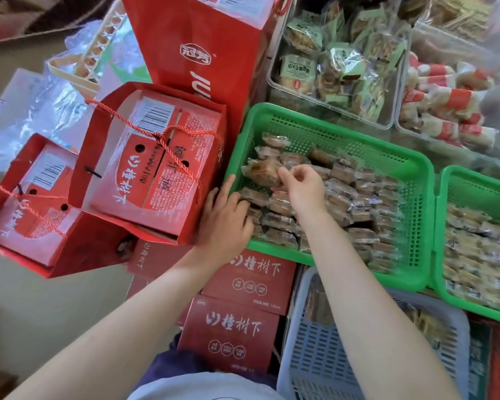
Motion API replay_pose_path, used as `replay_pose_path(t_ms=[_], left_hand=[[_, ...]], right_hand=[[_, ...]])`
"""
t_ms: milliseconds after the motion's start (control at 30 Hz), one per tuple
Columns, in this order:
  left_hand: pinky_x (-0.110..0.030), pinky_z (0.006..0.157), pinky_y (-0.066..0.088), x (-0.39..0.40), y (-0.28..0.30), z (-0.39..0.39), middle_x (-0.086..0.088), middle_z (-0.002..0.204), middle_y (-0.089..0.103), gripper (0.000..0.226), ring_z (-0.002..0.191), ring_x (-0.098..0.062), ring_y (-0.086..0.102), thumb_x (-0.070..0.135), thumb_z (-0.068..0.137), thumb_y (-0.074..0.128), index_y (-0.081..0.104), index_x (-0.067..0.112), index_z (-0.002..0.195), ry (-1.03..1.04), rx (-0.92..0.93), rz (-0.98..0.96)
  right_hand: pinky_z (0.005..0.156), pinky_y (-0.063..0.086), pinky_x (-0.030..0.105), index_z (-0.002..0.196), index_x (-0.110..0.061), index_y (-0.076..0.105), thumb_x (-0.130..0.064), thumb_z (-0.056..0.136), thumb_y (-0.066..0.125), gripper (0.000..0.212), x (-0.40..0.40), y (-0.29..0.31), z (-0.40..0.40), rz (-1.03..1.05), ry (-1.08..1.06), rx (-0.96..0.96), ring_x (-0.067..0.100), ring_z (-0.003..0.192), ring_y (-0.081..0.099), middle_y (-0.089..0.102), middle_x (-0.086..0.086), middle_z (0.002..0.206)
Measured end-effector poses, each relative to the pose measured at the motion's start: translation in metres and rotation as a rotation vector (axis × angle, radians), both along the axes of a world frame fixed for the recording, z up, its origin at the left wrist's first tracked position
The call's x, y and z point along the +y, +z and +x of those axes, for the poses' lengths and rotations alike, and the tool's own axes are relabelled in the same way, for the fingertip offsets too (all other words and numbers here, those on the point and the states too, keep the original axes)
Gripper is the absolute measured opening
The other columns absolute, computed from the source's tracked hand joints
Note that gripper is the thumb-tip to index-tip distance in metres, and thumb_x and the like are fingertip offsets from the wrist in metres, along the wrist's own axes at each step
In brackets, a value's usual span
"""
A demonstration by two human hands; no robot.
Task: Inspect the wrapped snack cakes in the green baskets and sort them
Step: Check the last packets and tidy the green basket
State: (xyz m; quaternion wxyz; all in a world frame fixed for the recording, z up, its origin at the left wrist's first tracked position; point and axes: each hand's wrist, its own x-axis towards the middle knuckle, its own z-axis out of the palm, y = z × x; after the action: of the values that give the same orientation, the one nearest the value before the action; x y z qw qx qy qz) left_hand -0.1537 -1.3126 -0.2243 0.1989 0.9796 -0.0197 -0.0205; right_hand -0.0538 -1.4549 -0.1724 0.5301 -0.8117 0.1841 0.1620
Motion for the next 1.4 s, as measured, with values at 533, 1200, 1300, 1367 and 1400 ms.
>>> replay_pose_path(t_ms=[533,1200,1300,1367,1400], left_hand=[[-0.056,0.122,0.006,-0.011,0.007,0.033,0.0,0.16,0.038,0.059,0.153,-0.02,0.019,0.04,0.099,0.042,0.037,0.017,0.153,-0.075,0.125,0.201],[-0.054,0.114,0.024,-0.008,-0.001,0.031,-0.001,0.143,0.057,0.055,0.139,-0.021,0.04,0.042,0.092,0.046,0.055,0.021,0.142,-0.055,0.034,0.16],[-0.054,0.114,0.025,-0.008,0.002,0.031,-0.002,0.143,0.056,0.056,0.14,-0.022,0.039,0.043,0.091,0.045,0.054,0.021,0.142,-0.068,0.048,0.171],[-0.057,0.116,0.023,-0.007,0.006,0.031,-0.003,0.149,0.051,0.056,0.144,-0.023,0.034,0.042,0.094,0.045,0.049,0.022,0.146,-0.096,0.071,0.179],[-0.058,0.118,0.019,-0.007,0.01,0.03,-0.004,0.153,0.047,0.055,0.146,-0.024,0.031,0.041,0.096,0.045,0.045,0.023,0.148,-0.105,0.088,0.176]], right_hand=[[0.062,0.048,0.034,0.079,-0.011,0.066,-0.024,0.096,0.055,0.024,0.012,-0.026,0.009,-0.613,0.603,-0.163,0.023,0.077,0.058,0.062,0.006,0.091],[0.066,0.044,0.032,0.109,-0.008,0.052,-0.007,0.102,0.044,0.011,0.004,-0.018,0.027,-0.493,0.49,-0.256,0.022,0.084,0.056,0.06,0.004,0.098],[0.077,0.039,0.026,0.111,-0.011,0.056,-0.012,0.104,0.045,0.014,0.002,0.001,0.025,-0.429,0.396,-0.319,0.014,0.091,0.052,0.057,0.006,0.111],[0.075,0.043,0.026,0.1,-0.012,0.056,-0.013,0.102,0.05,0.007,-0.001,0.019,0.018,-0.391,0.283,-0.448,0.012,0.084,0.051,0.058,0.005,0.103],[0.072,0.045,0.025,0.097,-0.014,0.055,-0.014,0.101,0.051,0.006,-0.005,0.029,0.011,-0.334,0.228,-0.485,0.01,0.08,0.053,0.058,0.002,0.097]])
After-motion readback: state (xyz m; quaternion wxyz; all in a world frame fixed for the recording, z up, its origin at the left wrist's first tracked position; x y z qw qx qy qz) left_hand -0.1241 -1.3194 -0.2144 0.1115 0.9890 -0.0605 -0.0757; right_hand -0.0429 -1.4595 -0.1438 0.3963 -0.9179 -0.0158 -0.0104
